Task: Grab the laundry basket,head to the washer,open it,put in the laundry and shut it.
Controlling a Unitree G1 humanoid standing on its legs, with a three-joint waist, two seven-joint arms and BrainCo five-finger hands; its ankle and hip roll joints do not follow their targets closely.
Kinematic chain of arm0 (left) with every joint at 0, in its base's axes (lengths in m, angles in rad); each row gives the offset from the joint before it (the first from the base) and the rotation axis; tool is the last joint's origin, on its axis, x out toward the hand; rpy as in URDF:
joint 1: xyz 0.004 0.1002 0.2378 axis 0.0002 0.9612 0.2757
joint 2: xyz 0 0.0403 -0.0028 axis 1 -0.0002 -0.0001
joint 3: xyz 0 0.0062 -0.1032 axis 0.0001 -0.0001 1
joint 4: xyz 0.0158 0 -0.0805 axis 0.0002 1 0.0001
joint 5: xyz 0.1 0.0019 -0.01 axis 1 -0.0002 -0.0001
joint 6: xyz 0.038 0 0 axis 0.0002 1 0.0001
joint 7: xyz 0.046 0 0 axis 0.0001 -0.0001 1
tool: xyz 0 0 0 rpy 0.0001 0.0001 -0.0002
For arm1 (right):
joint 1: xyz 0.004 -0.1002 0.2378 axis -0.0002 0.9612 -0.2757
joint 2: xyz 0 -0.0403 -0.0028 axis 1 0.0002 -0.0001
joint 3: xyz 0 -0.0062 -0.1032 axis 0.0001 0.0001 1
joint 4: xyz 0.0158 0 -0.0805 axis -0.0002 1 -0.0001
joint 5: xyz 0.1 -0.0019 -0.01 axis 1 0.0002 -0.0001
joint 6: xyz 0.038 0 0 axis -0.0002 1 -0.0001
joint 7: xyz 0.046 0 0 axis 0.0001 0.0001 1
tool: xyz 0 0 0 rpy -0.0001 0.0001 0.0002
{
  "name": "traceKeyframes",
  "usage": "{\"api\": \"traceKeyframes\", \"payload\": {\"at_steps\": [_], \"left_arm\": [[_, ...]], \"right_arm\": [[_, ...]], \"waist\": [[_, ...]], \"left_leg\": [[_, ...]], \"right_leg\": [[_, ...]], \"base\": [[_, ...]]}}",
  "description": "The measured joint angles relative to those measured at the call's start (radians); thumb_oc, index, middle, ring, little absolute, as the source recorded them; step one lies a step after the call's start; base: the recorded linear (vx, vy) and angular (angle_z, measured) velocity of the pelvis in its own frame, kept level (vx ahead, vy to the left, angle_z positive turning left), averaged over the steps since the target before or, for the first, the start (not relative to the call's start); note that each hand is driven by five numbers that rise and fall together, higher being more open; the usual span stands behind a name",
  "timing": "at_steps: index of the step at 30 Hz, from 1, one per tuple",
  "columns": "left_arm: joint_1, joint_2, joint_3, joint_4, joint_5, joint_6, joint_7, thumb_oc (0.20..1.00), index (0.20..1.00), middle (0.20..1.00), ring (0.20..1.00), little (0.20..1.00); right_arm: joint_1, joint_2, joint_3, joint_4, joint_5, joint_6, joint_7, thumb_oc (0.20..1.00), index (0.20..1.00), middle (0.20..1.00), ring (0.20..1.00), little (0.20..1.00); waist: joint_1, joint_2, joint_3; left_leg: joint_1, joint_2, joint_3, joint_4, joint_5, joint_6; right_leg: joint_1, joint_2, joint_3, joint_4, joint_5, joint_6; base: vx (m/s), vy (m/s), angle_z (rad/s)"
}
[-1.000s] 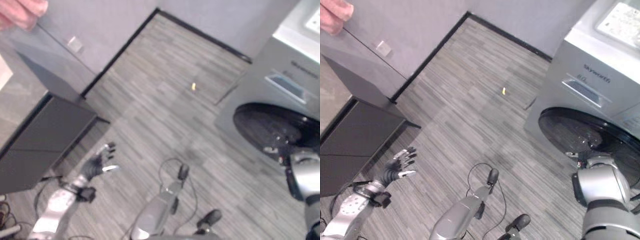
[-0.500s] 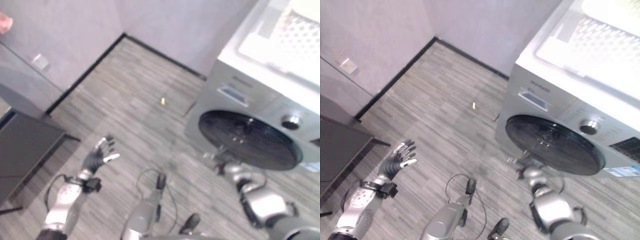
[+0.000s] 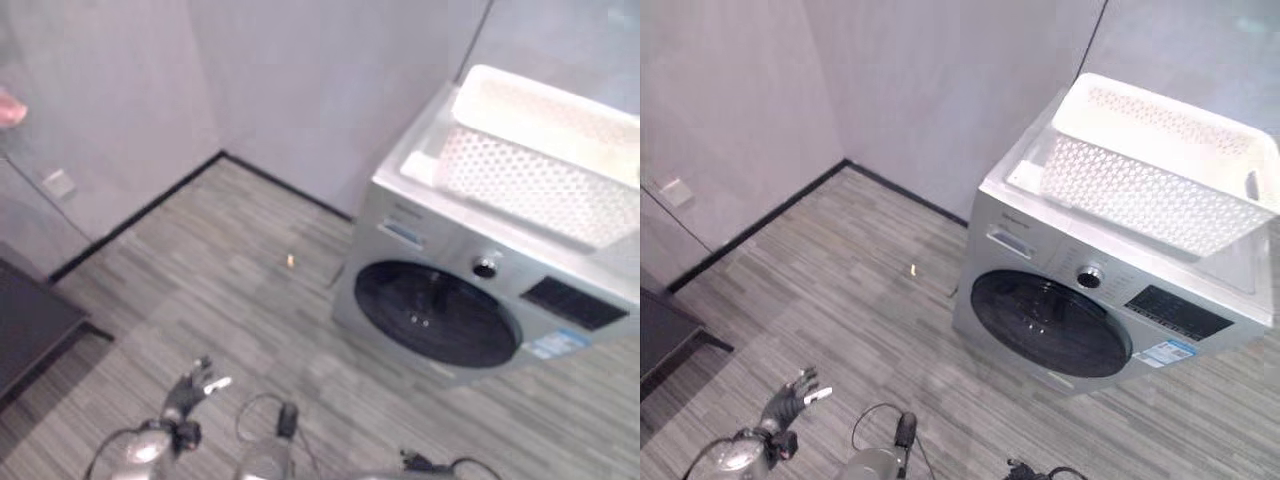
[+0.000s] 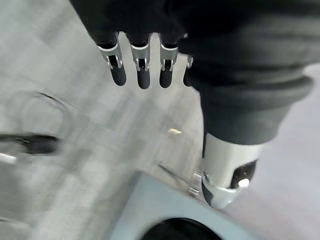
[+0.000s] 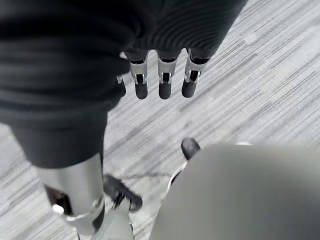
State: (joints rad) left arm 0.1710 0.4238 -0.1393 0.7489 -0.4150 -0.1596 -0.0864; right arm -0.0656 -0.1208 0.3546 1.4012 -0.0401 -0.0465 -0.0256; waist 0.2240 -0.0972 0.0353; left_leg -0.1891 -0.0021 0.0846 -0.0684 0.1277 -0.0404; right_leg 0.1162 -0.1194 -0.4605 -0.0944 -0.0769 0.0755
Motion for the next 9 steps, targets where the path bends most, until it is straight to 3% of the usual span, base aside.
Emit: {"api": "traceKeyframes", "payload": {"at_steps": [4, 9], "left_arm": [[-0.035, -0.080, 0.001, 0.236, 0.080, -0.002, 0.026, 1.000, 1.000, 1.000, 1.000, 1.000], [-0.013, -0.119, 0.003, 0.283, 0.101, 0.011, 0.043, 1.000, 1.000, 1.000, 1.000, 1.000]], "right_arm": [[0.021, -0.025, -0.069, 0.078, -0.011, 0.019, -0.012, 1.000, 1.000, 1.000, 1.000, 1.000], [0.028, -0.039, -0.097, 0.068, -0.010, 0.019, -0.025, 1.000, 1.000, 1.000, 1.000, 1.000]], "waist": [[-0.006, 0.015, -0.006], [-0.018, 0.041, 0.012]], "left_leg": [[0.020, -0.008, -0.013, 0.000, 0.001, 0.001], [0.031, -0.009, -0.024, 0.003, 0.004, 0.003]], "right_leg": [[0.028, -0.002, -0.013, 0.000, -0.001, -0.002], [0.045, 0.003, -0.025, 0.000, -0.002, -0.002]], "base": [[-0.07, 0.046, 0.10], [-0.04, 0.034, 0.07]]}}
